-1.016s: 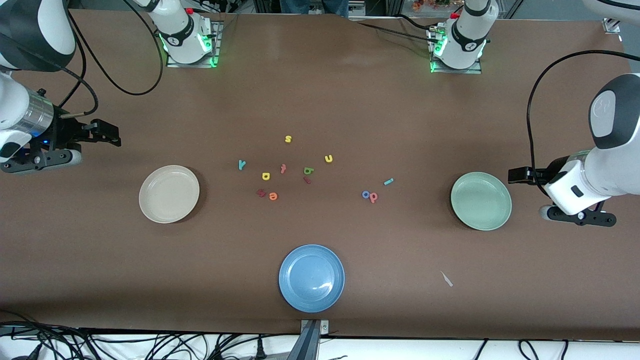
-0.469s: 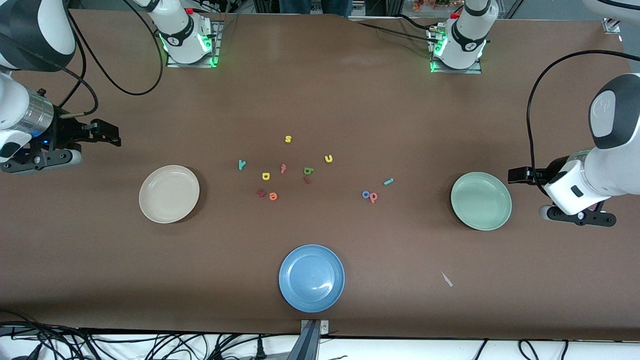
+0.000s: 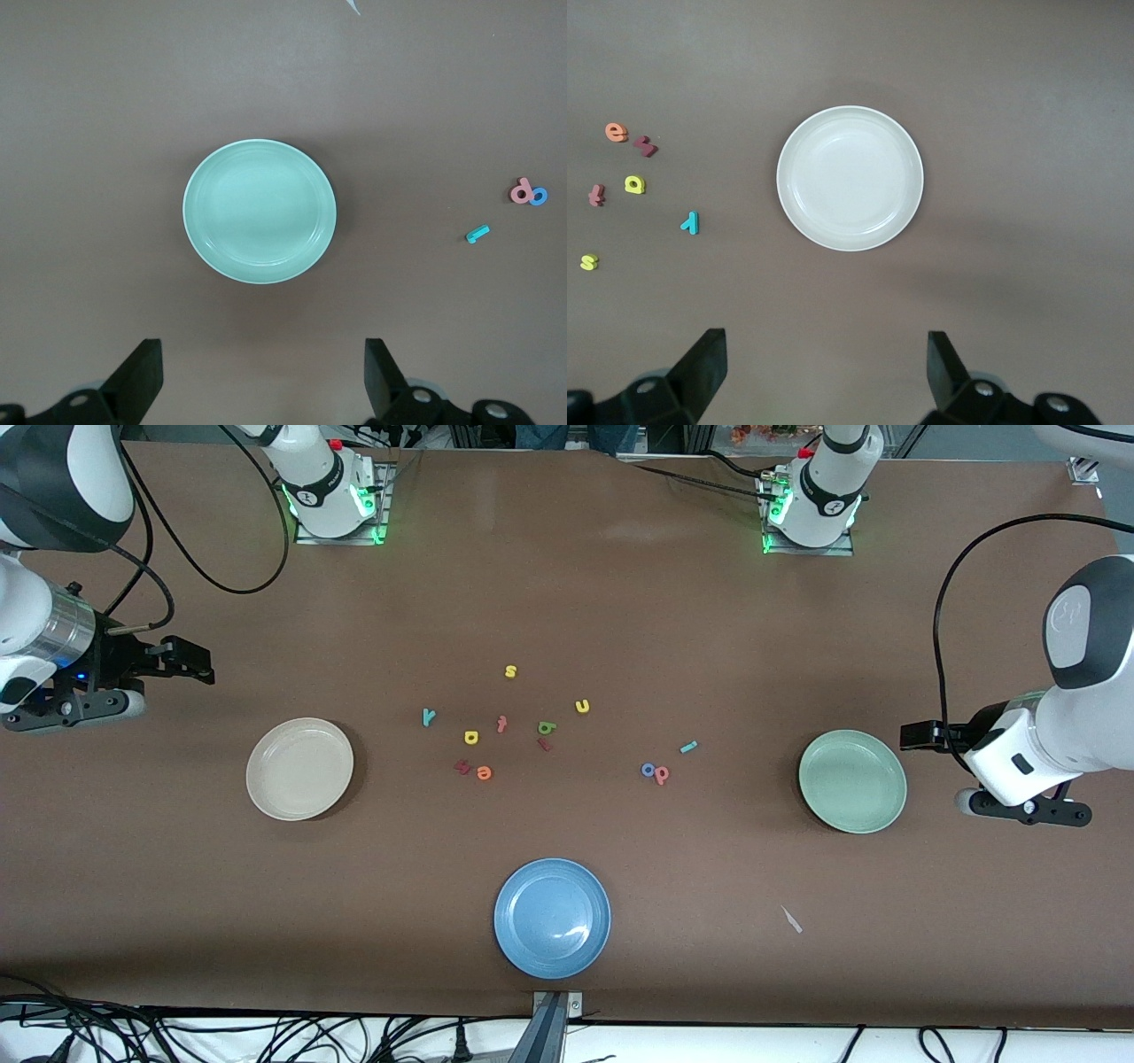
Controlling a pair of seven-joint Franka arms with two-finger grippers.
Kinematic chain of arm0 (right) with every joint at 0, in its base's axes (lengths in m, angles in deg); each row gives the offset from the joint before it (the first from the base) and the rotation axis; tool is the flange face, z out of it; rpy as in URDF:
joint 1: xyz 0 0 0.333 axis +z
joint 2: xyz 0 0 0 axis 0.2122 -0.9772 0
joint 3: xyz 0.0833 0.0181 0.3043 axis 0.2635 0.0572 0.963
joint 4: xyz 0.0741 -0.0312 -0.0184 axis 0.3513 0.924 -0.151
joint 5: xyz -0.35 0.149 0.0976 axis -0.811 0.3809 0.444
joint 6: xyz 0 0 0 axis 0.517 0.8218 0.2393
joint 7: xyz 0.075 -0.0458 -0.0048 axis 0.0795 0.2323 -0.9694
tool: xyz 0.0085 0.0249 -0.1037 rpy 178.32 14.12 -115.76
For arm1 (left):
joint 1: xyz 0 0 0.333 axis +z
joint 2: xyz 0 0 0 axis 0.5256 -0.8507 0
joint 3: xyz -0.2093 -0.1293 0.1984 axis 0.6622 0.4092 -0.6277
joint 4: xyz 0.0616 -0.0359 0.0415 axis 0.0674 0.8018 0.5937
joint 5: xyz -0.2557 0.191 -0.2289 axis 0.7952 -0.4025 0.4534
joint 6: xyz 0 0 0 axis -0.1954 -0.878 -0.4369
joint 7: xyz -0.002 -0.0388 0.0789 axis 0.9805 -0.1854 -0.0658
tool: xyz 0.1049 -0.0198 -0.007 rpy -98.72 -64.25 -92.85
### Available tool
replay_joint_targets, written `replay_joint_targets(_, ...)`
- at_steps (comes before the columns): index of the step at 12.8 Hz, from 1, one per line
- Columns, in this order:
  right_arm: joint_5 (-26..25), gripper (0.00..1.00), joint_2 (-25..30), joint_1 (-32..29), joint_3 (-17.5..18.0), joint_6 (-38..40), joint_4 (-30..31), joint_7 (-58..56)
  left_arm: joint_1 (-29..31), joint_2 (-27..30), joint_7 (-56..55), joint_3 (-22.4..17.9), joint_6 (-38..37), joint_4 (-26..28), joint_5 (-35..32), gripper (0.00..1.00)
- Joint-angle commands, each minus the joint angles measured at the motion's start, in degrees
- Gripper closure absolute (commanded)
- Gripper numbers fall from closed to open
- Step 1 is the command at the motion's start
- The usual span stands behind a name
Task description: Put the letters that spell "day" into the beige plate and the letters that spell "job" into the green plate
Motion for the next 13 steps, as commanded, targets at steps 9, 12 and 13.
replay_joint_targets(9, 2.5, 0.00, 0.0, 0.3, 0.5, 1.0, 0.2, 2.9, -0.3, 0.6, -0.2, -0.1, -0.5, 0.0, -0.9, 0.00)
replay_joint_targets(12, 3.6, 0.00, -1.3, 2.2, 0.5, -0.1, 0.2, 5.8, -0.3, 0.6, -0.2, -0.1, -0.5, 0.0, -0.9, 0.00)
replay_joint_targets(13, 3.6, 0.00, -1.7, 3.5, 0.5, -0.8, 0.5, 7.3, -0.4, 0.6, -0.2, -0.1, -0.5, 0.0, -0.9, 0.00)
